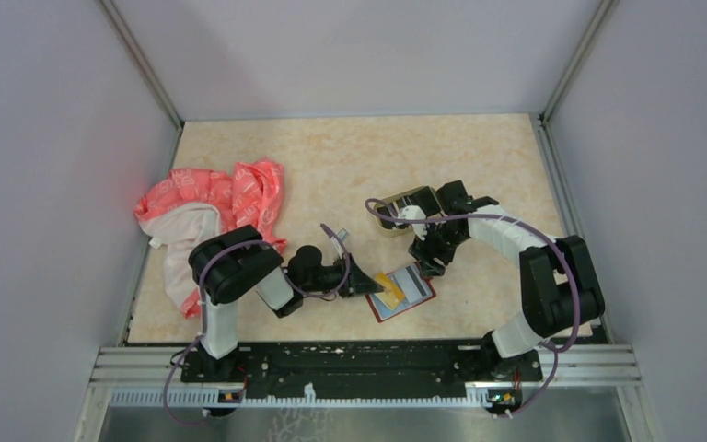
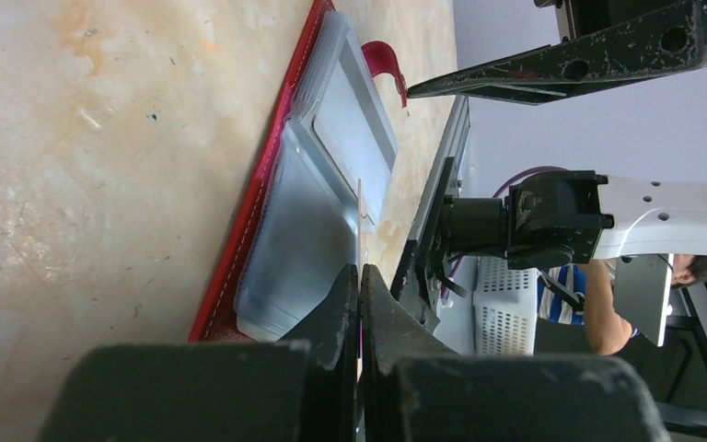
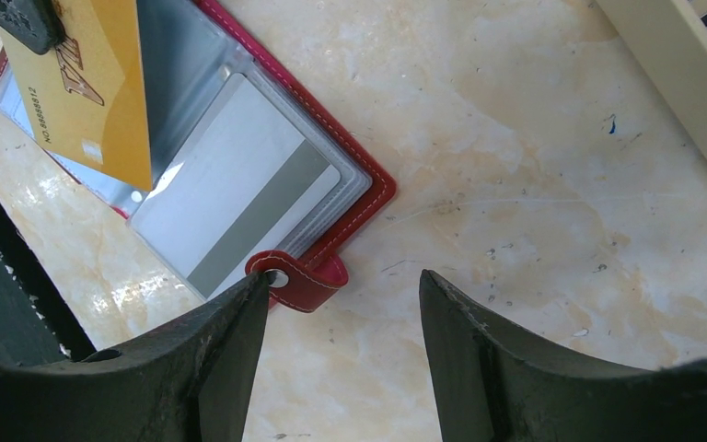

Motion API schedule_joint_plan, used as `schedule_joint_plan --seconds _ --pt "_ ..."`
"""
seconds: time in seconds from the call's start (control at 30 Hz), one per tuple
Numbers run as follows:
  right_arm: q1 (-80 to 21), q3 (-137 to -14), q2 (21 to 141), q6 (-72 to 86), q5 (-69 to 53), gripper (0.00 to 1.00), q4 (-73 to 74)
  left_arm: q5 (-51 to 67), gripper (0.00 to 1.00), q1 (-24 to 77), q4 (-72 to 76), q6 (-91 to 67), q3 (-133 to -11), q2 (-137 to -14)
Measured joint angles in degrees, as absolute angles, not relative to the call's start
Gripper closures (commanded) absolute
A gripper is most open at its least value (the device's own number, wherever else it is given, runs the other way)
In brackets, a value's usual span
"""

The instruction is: Put the credit cards into the card holder

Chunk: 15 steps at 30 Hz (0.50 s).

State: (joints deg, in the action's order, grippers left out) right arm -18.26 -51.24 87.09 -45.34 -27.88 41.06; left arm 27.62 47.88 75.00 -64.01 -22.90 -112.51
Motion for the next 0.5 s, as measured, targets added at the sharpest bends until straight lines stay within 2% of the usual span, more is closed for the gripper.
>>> schedule_joint_plan --seconds 0.5 --pt "-18.63 -51.24 87.09 -45.39 -27.88 0.39 41.36 27.7 1.0 47.88 74.52 -63.81 -22.9 -112.29"
